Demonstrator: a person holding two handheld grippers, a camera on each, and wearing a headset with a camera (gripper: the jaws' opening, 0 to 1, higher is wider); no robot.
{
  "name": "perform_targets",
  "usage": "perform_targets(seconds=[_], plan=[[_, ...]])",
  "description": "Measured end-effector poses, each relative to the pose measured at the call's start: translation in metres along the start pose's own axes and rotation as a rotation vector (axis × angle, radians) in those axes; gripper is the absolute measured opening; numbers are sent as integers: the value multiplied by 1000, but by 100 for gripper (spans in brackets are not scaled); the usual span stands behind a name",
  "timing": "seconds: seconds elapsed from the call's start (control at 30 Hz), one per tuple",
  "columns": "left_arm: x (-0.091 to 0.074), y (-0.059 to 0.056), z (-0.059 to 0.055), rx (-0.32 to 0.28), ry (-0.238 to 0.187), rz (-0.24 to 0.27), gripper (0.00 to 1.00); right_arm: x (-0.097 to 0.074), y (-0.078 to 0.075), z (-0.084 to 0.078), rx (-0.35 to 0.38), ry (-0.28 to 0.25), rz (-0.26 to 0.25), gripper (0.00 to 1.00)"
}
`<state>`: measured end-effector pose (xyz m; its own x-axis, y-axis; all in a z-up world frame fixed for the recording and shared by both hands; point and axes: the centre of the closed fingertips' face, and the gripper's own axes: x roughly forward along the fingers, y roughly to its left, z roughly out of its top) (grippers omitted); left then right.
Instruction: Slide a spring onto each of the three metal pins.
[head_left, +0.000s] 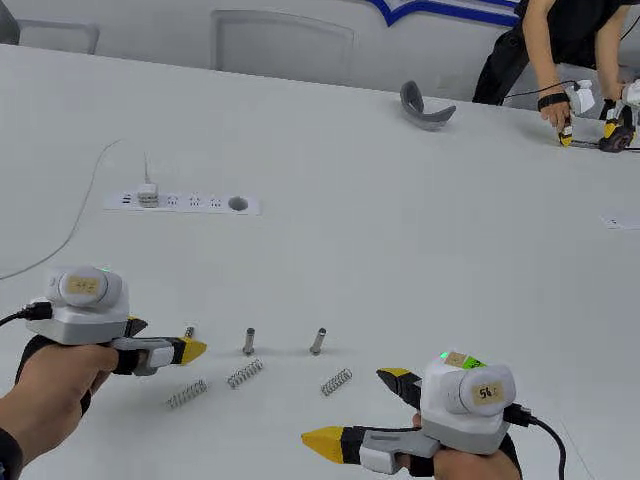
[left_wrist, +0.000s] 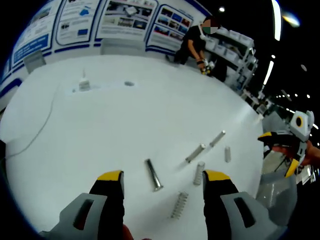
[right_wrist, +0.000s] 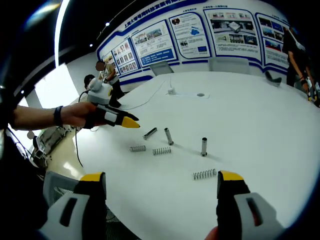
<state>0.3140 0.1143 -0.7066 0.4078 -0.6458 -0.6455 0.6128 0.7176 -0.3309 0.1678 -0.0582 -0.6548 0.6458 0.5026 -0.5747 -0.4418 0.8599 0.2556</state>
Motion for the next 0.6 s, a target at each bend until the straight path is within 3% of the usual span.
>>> perform_targets(seconds=[0.6], plan=[[39, 6, -6, -28, 32, -2, 47, 2, -2, -6, 20, 8, 2, 93]])
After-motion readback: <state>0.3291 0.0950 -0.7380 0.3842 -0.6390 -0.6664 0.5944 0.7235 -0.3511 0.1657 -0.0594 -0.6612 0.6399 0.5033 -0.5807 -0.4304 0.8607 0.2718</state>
